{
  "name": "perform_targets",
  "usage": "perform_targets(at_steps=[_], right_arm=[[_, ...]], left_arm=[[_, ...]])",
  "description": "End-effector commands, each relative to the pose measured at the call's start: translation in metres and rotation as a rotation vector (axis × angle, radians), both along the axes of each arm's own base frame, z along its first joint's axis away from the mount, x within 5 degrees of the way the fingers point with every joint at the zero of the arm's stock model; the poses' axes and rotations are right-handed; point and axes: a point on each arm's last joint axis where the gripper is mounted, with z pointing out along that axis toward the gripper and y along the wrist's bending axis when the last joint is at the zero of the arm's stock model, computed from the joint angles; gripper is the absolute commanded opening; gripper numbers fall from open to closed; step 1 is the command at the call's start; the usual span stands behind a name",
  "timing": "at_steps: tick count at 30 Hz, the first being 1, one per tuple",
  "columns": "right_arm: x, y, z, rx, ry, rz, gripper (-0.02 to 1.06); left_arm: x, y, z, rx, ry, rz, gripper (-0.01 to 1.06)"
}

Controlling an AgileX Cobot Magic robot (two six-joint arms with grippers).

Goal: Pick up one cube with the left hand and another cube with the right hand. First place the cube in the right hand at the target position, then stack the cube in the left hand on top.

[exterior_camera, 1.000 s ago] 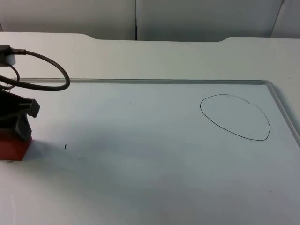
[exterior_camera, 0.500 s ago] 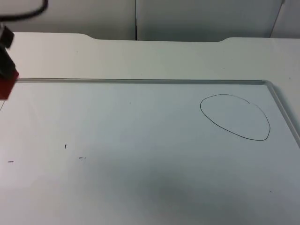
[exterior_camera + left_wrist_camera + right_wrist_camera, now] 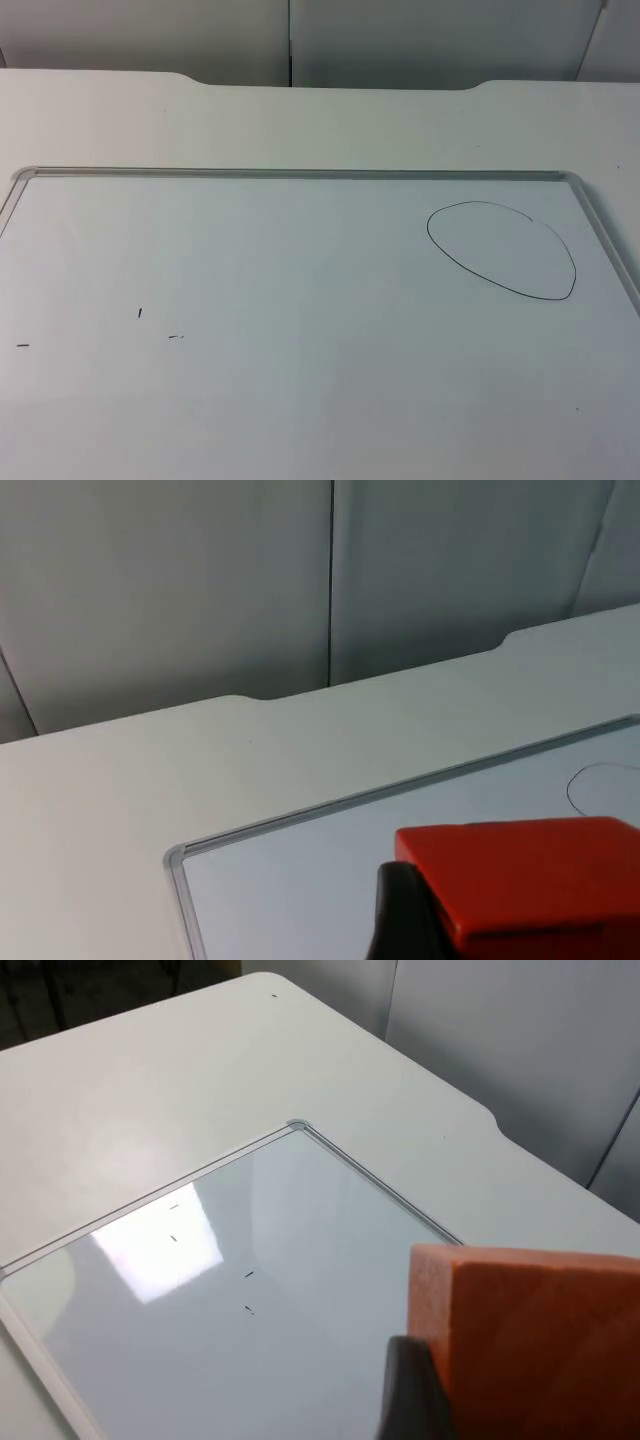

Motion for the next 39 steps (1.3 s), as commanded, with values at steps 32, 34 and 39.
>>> perform_targets(at_steps=[32, 34, 39], right_arm=[[0.179, 0.016, -0.034, -0.177, 0.424, -0.413, 0.0], [0.19, 0.008, -0.045, -0.182, 0.465, -0.441, 0.0], [0.225, -0.001, -0.098, -0.259, 0.61, -0.498, 0.0]], left_arm=[[-0.032, 0.003, -0.006, -0.002, 0.031, 0.01, 0.16], [-0.032, 0.003, -0.006, -0.002, 0.031, 0.01, 0.16], [-0.032, 0.003, -0.006, -0.001, 0.033, 0.01, 0.16]])
